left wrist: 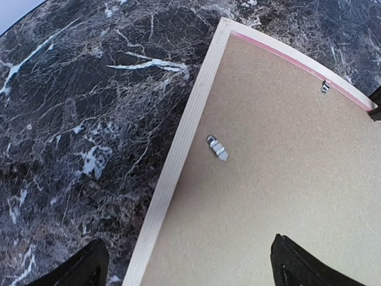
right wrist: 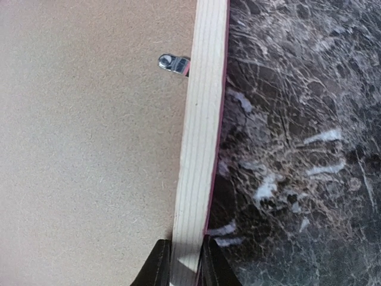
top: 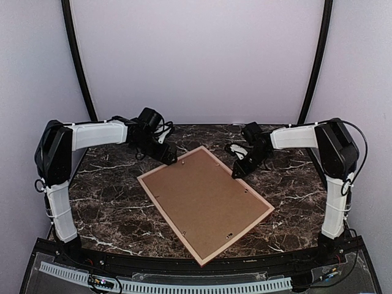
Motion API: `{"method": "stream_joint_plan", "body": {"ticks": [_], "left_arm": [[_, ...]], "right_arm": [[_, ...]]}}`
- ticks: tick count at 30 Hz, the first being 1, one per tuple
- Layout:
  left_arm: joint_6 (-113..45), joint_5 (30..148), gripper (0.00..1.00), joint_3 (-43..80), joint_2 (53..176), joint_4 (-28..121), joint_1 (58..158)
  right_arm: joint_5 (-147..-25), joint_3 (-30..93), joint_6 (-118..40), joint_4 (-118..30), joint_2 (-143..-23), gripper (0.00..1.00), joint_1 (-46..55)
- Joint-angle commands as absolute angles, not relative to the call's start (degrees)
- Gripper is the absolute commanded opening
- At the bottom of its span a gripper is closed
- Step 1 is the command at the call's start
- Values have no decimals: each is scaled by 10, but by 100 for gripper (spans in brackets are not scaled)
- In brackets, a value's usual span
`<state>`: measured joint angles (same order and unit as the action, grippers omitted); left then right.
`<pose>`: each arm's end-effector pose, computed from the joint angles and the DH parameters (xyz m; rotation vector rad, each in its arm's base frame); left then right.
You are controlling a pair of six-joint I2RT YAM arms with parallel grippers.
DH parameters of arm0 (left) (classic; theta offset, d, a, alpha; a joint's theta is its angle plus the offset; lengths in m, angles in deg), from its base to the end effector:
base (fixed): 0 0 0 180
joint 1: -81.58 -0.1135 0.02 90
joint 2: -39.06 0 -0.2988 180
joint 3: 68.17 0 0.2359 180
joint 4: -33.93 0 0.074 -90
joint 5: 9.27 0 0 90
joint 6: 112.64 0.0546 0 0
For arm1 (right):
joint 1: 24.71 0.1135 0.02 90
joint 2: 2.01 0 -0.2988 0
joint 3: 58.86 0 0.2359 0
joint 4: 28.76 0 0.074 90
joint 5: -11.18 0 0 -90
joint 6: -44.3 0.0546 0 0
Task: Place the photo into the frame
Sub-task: Rotate the photo frame at the center of the board.
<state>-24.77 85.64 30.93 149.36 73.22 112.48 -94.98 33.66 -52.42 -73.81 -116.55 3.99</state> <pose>0.3724 -0.2283 0.2489 0.6533 2.3935 -0.3552 0.3541 0.2112 0.1804 -0.9158 2.6066 0.4916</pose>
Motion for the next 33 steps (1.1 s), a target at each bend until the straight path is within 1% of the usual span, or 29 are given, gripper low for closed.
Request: {"method": "stream_joint_plan", "body": {"ticks": [1, 4, 6, 8, 15, 23, 24, 25, 28, 33], "left_arm": [[-183, 876, 98, 342, 1534, 766, 1108], [-164, 902, 98, 357, 1548, 769, 1097], [-153, 909, 97, 364, 1558, 776, 1093], [-144, 912, 94, 372, 1570, 785, 1090], [-135, 932, 70, 397, 1605, 800, 1077], [-136, 944, 51, 415, 1634, 805, 1072], [-138, 944, 47, 416, 1636, 804, 1071], [-142, 943, 46, 415, 1637, 804, 1071], [-156, 940, 36, 412, 1637, 802, 1067], [-190, 922, 23, 402, 1636, 807, 1060]], "right_arm": [[-1004, 368, -588, -756, -1188, 26, 47], [-1010, 364, -583, -742, -1171, 47, 47], [-1003, 355, -575, -730, -1154, 58, 47], [-995, 343, -564, -717, -1135, 63, 46], [-965, 287, -485, -681, -1067, 64, 40], [-929, 177, -377, -672, -958, 68, 40], [-926, 166, -369, -674, -946, 68, 40], [-925, 157, -363, -675, -935, 69, 39], [-927, 132, -350, -682, -910, 69, 40], [-921, 104, -327, -692, -882, 69, 37]]}}
